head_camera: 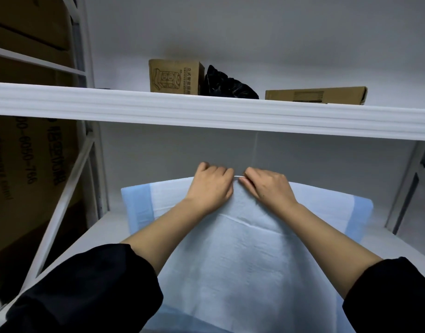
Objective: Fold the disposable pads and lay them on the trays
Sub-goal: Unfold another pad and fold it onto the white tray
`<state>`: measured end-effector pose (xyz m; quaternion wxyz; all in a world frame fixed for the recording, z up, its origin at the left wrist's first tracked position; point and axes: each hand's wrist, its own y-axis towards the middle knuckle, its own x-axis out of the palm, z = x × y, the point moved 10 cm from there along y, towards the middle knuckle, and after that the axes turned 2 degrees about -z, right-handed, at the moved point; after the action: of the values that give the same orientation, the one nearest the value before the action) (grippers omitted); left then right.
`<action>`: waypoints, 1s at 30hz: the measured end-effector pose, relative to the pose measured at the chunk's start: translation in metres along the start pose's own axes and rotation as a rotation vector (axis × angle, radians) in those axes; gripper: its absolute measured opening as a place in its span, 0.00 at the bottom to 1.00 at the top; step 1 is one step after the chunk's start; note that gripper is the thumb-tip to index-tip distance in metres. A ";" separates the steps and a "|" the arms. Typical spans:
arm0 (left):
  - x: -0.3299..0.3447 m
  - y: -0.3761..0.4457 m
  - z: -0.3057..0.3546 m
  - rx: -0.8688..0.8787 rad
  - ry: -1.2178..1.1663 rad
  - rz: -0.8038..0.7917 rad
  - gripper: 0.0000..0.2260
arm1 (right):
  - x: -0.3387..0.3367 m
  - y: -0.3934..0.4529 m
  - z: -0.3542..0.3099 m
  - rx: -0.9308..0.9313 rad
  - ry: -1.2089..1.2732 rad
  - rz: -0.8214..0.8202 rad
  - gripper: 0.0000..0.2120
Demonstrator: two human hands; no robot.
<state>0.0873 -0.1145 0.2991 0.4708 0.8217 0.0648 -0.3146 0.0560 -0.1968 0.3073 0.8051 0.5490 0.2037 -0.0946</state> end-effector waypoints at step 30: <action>0.064 -0.009 -0.040 -0.426 -0.173 -0.377 0.09 | 0.028 -0.070 0.094 0.389 0.139 -0.811 0.14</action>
<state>0.1526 -0.0888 0.2701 0.5698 0.6481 0.2404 -0.4444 0.0762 -0.3082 0.2652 0.5695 0.5708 0.4341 -0.4017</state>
